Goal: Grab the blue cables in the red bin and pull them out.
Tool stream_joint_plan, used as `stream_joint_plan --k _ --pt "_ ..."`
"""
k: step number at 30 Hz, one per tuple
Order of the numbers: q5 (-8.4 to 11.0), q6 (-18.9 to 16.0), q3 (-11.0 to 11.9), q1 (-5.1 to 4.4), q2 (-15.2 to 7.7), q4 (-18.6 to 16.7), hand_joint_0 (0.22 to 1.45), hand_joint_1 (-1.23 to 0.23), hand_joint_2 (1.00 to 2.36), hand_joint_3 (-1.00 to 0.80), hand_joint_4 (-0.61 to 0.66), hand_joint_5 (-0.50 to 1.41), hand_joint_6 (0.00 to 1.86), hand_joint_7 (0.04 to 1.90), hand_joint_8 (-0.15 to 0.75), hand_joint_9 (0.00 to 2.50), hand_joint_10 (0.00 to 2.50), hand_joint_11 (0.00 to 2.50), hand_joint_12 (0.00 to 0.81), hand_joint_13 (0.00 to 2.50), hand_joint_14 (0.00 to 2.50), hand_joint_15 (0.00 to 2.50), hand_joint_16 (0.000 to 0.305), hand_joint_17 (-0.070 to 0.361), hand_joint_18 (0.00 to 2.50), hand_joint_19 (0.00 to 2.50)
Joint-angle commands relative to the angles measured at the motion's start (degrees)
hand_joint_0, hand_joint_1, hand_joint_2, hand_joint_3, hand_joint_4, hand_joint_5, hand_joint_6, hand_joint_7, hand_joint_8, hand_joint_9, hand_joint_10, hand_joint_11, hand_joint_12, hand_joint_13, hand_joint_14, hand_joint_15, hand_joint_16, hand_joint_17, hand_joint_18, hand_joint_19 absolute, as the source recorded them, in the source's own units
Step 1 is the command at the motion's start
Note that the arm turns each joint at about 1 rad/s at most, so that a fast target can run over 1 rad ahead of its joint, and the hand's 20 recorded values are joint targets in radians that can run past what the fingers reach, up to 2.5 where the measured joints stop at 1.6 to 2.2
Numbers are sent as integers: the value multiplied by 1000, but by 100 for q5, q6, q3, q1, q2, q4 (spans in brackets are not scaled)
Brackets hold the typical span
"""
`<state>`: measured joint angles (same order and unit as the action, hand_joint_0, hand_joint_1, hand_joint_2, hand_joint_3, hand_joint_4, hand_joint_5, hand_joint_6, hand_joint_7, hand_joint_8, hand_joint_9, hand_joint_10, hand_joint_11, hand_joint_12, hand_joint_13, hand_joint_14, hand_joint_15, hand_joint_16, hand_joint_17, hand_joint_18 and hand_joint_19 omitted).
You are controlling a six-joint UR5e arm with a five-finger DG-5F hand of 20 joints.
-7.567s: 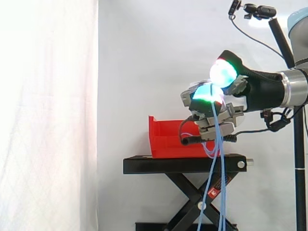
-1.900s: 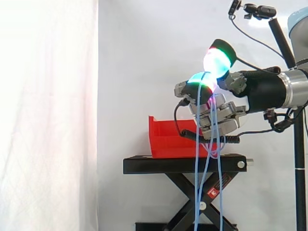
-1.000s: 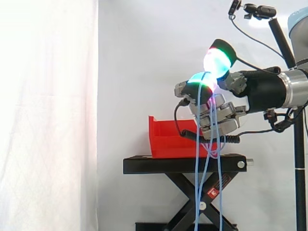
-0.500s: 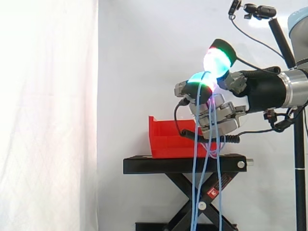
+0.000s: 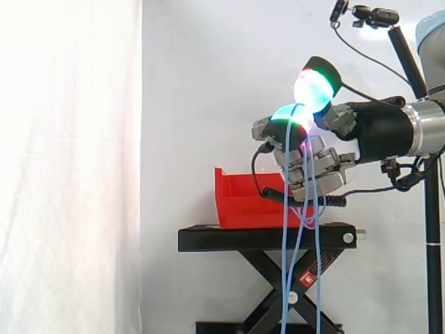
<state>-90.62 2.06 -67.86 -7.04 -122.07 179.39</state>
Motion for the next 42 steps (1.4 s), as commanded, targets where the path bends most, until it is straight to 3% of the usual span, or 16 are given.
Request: stream_joint_plan --k 1,42 --pt "0 0 0 1 -1 0 1076 -989 1012 -631 -216 435 1835 483 202 1058 494 1732 301 1193 1559 1331 40 91 1231 1586" --pt "0 0 0 1 -1 0 1068 -991 1011 -644 -199 441 1823 476 190 981 658 1737 296 1088 1780 1305 41 91 1219 1584"
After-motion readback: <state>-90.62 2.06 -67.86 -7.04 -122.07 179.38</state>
